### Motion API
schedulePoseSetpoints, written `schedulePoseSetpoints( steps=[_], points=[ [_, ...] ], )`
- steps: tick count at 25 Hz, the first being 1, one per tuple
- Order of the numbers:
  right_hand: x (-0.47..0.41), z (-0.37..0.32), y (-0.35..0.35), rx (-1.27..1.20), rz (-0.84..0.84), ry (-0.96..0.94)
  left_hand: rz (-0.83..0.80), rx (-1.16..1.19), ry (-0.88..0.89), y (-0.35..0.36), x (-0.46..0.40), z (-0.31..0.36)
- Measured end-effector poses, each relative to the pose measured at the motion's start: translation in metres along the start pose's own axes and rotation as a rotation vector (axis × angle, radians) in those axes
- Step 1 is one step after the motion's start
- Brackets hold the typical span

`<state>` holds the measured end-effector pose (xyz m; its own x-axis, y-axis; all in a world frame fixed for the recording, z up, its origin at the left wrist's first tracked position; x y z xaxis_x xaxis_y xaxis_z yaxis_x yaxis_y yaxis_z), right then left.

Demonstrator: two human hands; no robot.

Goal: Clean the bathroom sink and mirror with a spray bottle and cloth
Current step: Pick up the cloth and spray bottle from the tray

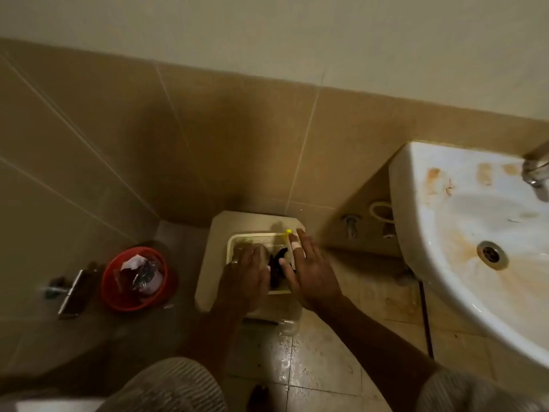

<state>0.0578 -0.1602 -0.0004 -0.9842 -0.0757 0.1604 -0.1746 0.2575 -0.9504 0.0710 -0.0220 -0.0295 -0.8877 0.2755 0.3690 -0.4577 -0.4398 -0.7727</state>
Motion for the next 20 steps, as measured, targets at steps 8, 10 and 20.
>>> schedulePoseSetpoints(
  steps=[8, 10, 20],
  points=[
    [-0.008, 0.028, 0.060, -0.246, 0.018, 0.147, -0.047, -0.237, 0.183, 0.064, -0.074, -0.035],
    [-0.010, 0.036, 0.072, -0.269, 0.046, 0.222, -0.086, -0.246, 0.098, 0.082, -0.085, -0.050],
    [-0.048, 0.042, 0.089, -0.284, 0.196, 0.307, 0.079, -0.368, 0.034, 0.081, -0.092, -0.051]
  ],
)
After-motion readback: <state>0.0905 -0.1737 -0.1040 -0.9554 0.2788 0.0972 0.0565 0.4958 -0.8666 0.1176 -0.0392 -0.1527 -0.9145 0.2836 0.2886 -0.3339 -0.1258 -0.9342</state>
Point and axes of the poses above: each hand's wrist, its own x-axis away from the middle knuckle, its own y-axis out of the palm, z = x × y, the point moved 8 cm from there along -x, towards the middle knuckle, and after that the axes turned 8 degrees about x, right-handed, at the moved point
